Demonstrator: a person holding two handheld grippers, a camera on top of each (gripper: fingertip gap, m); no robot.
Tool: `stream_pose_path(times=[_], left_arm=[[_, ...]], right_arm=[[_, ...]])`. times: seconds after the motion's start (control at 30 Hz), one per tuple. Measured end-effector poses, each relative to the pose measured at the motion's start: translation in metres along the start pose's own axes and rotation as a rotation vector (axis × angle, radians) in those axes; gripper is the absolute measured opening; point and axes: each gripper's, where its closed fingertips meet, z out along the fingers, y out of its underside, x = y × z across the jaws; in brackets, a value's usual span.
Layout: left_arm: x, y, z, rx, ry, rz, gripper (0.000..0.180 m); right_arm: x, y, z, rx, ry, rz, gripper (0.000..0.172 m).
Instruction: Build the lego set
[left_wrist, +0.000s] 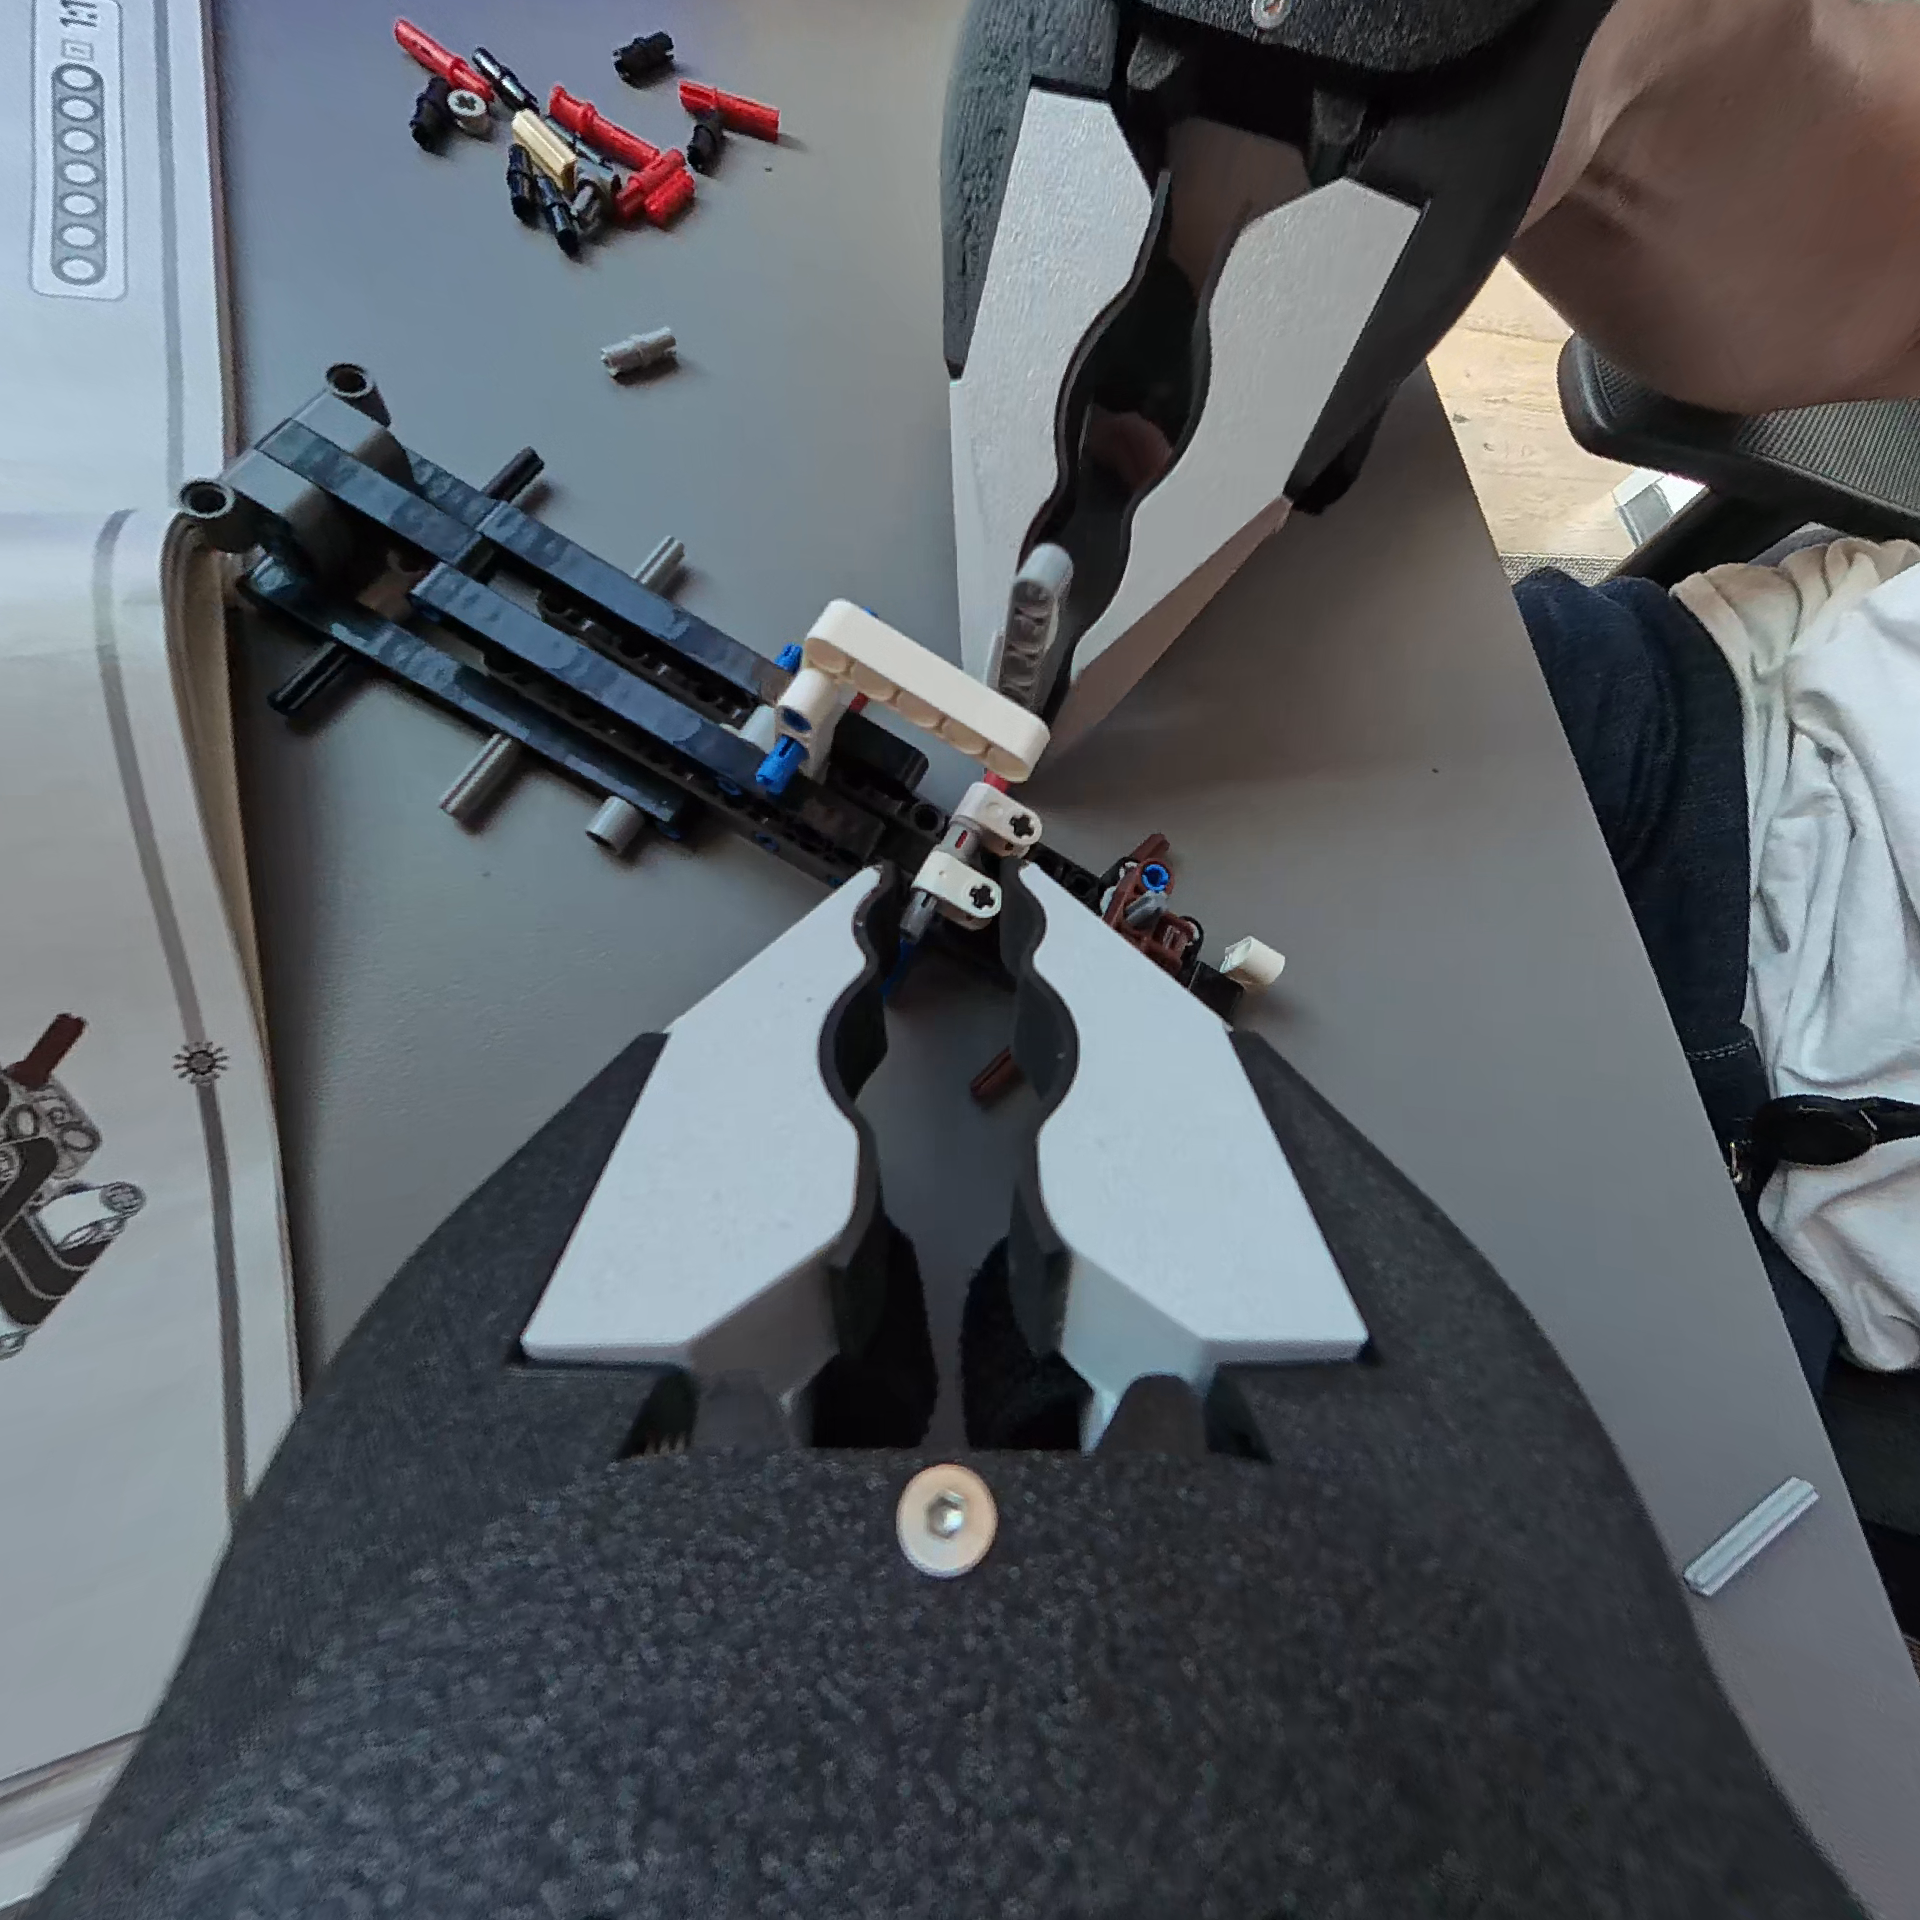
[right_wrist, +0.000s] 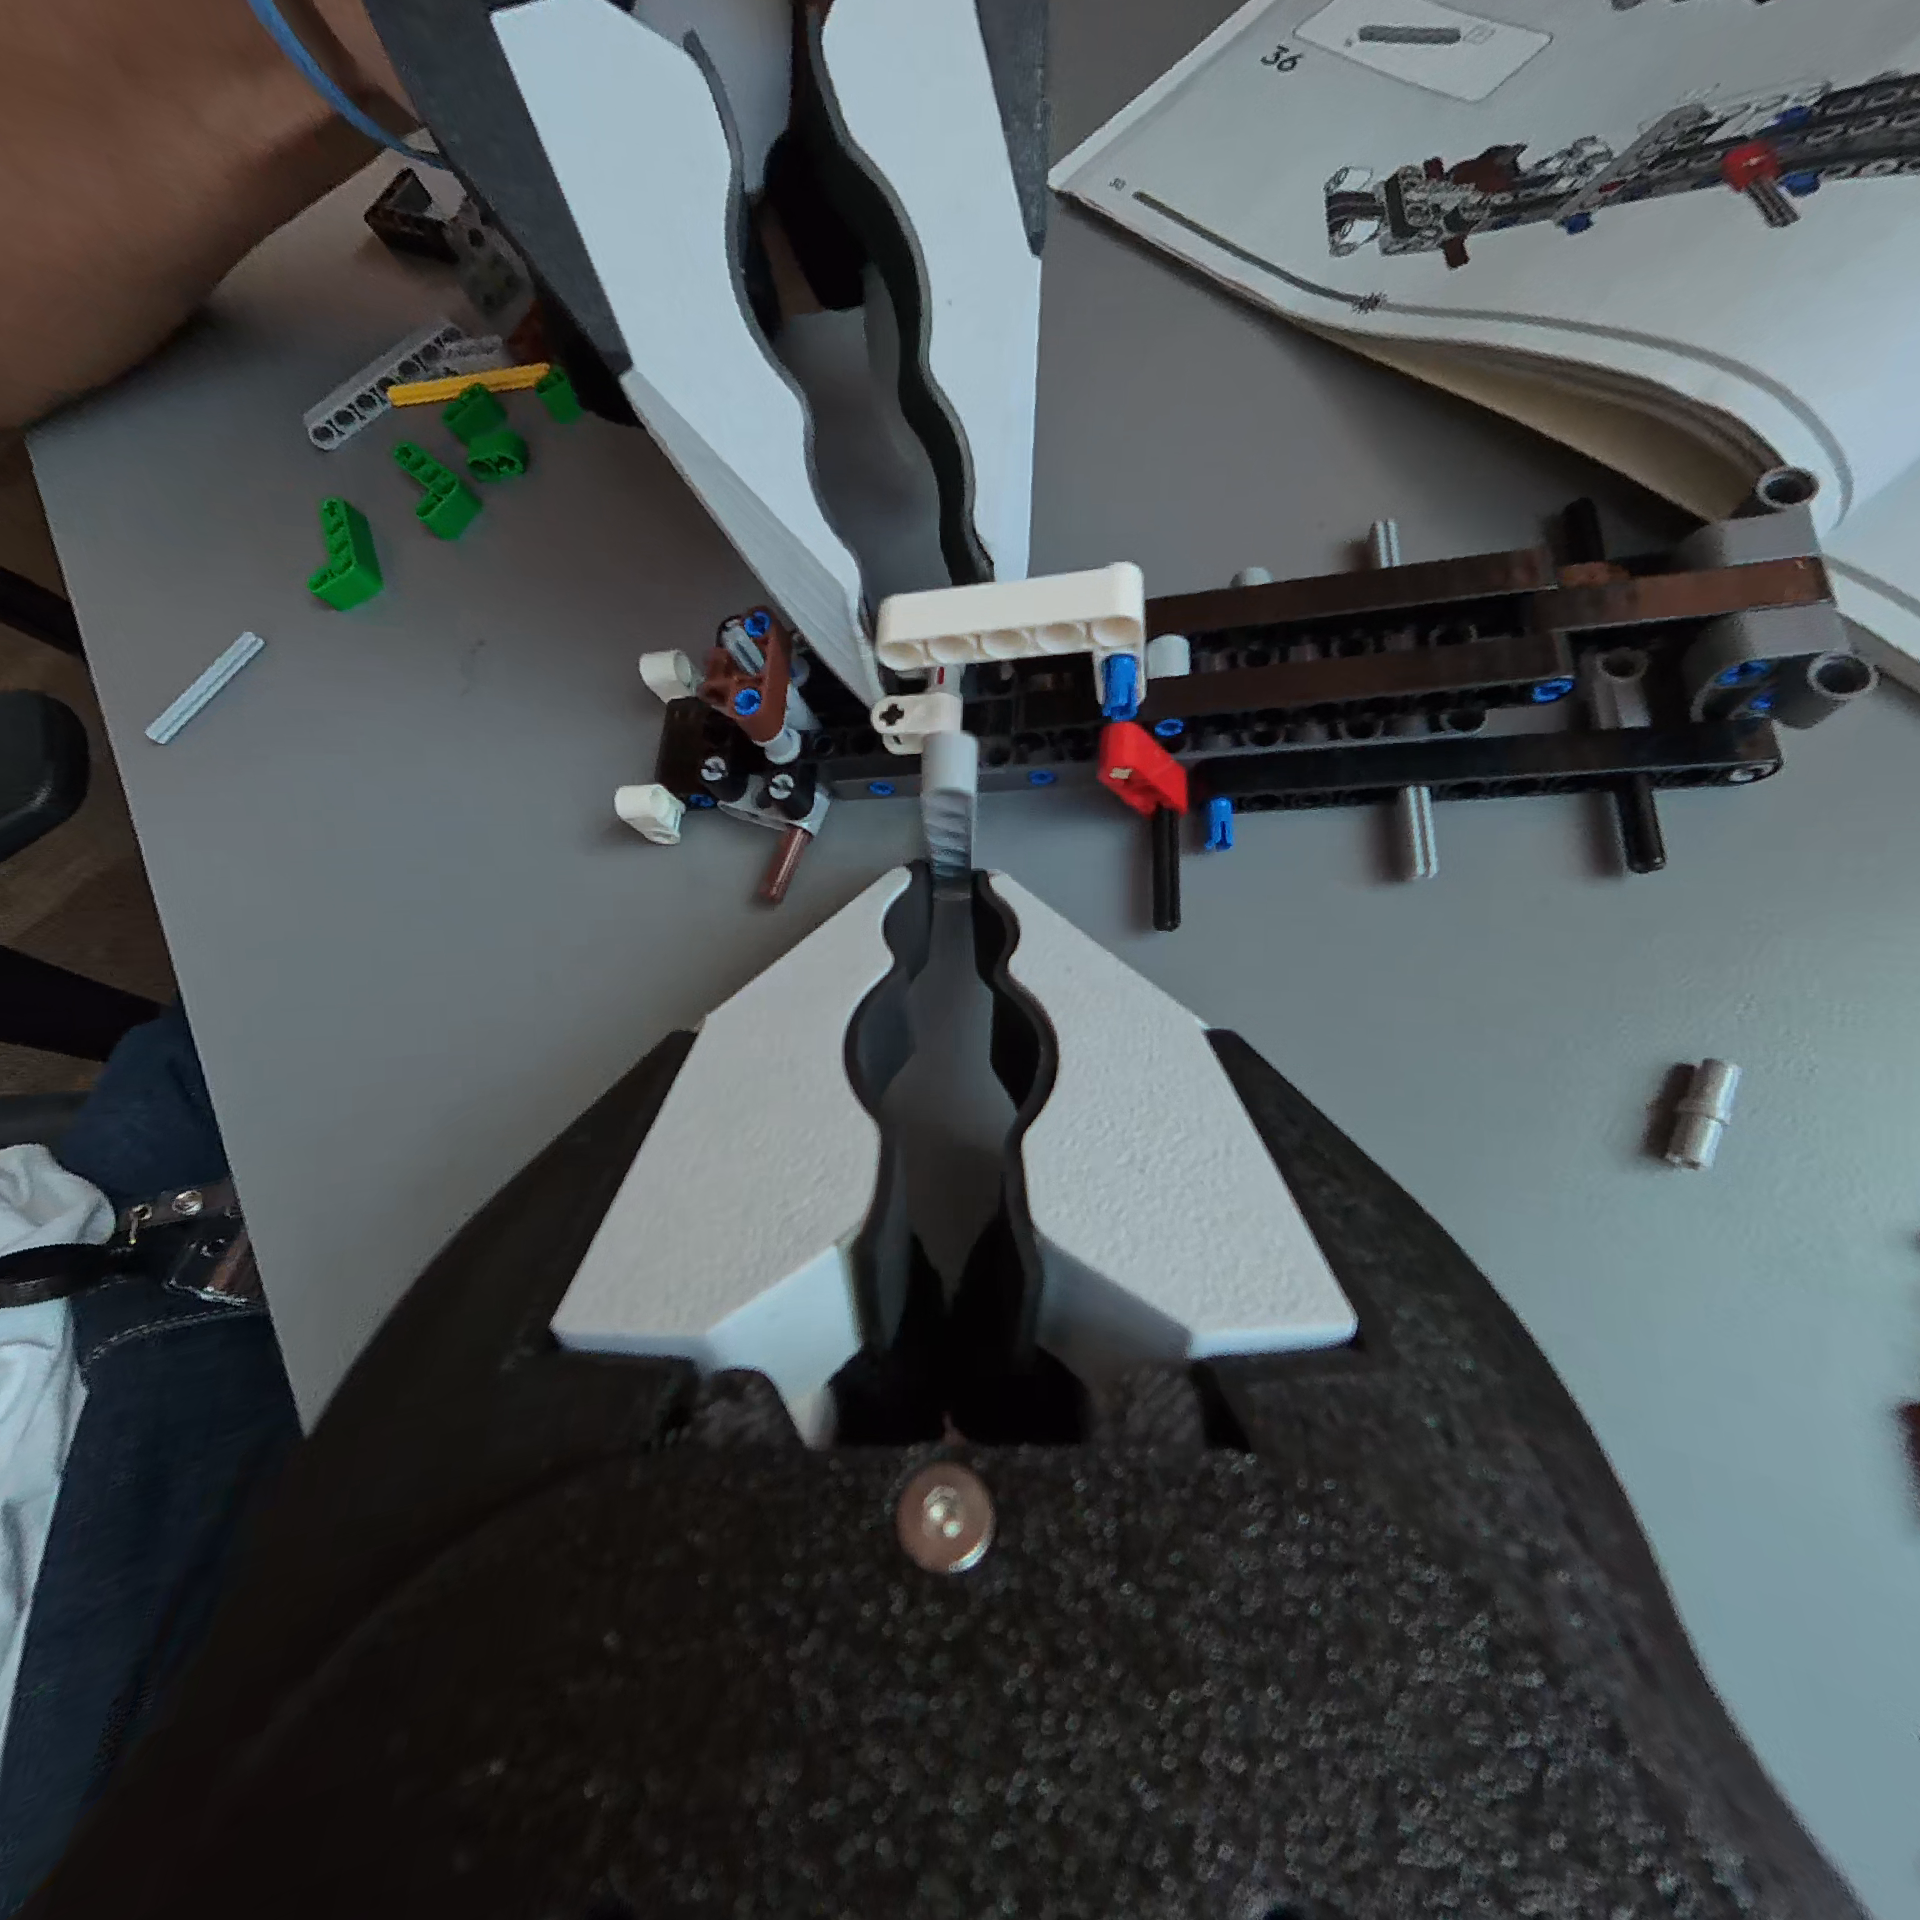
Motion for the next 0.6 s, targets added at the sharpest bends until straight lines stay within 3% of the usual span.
stream_pose_path(times=[0.4,0.6], left_arm=[[0.0010,0.0008,-0.0004,-0.003,0.027,-0.018,0.017],[0.0008,0.0007,-0.0012,0.022,0.066,-0.039,0.017]], right_arm=[[0.0034,-0.0005,0.0011,-0.009,0.008,-0.010,0.006],[0.0030,-0.0014,0.0022,-0.019,0.027,-0.141,0.006]])
